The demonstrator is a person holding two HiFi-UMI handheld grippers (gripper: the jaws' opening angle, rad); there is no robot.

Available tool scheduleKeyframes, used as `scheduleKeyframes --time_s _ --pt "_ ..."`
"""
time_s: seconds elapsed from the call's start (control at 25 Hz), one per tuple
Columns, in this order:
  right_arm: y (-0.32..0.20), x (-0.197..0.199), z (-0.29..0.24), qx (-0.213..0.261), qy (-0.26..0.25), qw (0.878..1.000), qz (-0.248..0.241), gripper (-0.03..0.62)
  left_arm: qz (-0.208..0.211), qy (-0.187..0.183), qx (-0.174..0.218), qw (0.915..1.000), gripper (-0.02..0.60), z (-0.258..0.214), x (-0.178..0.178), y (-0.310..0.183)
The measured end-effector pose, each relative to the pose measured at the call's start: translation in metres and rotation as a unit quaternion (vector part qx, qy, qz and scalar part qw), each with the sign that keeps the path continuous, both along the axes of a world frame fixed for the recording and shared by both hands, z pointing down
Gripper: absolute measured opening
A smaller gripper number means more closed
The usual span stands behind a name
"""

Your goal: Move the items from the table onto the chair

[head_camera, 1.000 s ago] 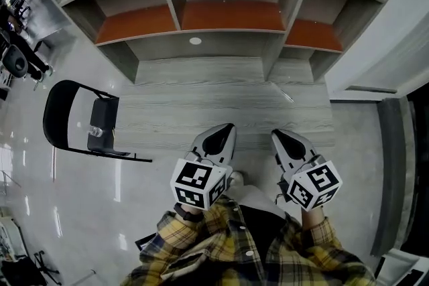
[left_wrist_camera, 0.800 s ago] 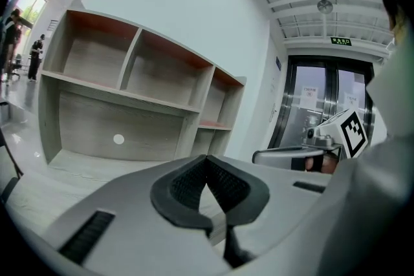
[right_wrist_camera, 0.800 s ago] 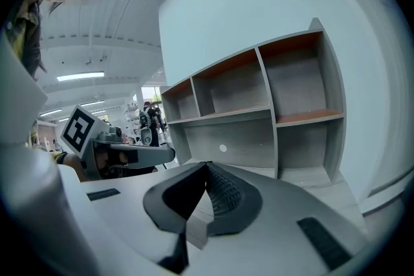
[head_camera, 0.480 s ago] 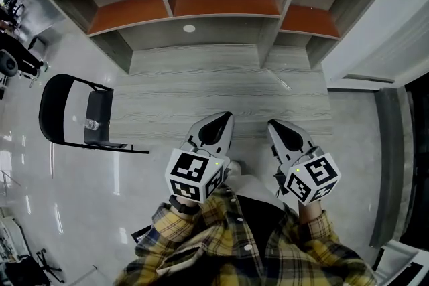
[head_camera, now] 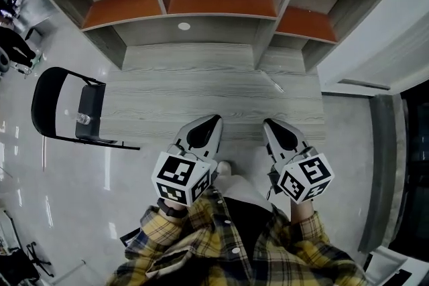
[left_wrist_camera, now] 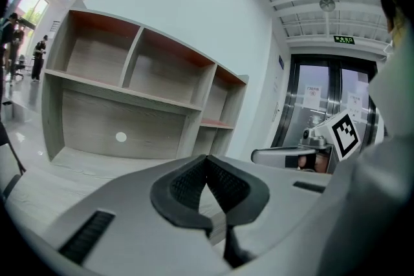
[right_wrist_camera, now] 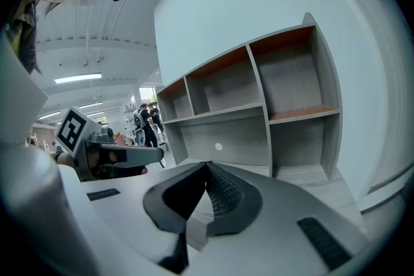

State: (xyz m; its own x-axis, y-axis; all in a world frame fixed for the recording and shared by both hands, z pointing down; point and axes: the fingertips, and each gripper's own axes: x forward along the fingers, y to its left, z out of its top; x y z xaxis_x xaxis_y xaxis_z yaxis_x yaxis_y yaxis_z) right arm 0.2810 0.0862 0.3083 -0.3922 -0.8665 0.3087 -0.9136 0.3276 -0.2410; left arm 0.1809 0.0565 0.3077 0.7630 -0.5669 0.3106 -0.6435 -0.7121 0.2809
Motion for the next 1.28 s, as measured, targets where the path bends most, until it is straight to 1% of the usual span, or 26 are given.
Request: scheduleKeyframes --time_s 0.12,0.32,0.48,0.6,0.84,0.88,0.96,1.0,1.16,1.28 --pt "-0.011 0.013 0.006 -0.003 0.009 1.000 0.005 0.017 -0.007 -0.003 -0.005 1.0000 0.003 0.003 -0.004 -0.002" --pt "-0.041 0.045 0.028 -0.018 0.042 0.999 0.001 0.017 -0.030 -0.012 -0.022 0.9992 0.003 0.014 -0.013 -0.006" --pt "-0.068 0.066 0.054 -0.047 0.065 0.997 -0.017 0.018 -0.062 -0.020 -0.041 0.9970 0.003 0.028 -0.029 -0.006" --pt "-0.090 0.080 0.081 -0.080 0.074 0.993 -0.036 0.018 -0.085 -0.030 -0.052 0.9946 0.003 0.038 -0.042 -0.009" --pt "-0.127 0.110 0.154 -0.144 0.126 0.980 -0.051 0.021 -0.114 -0.039 -0.078 0.9897 0.003 0.057 -0.060 -0.011" --pt "-0.132 0.114 0.168 -0.157 0.132 0.977 -0.054 0.029 -0.116 -0.042 -0.080 0.9891 0.003 0.059 -0.062 -0.011" --pt "-0.141 0.123 0.191 -0.183 0.139 0.971 -0.061 0.071 -0.119 -0.048 -0.085 0.9880 0.003 0.062 -0.065 -0.010" --pt "-0.146 0.128 0.201 -0.193 0.142 0.969 -0.064 0.081 -0.120 -0.051 -0.089 0.9874 0.004 0.064 -0.066 -0.010" --pt "-0.162 0.150 0.236 -0.223 0.158 0.960 -0.067 0.101 -0.126 -0.064 -0.110 0.9838 0.003 0.079 -0.072 -0.005" --pt "-0.171 0.163 0.259 -0.236 0.167 0.955 -0.067 0.104 -0.128 -0.073 -0.126 0.9811 0.003 0.089 -0.075 -0.001"
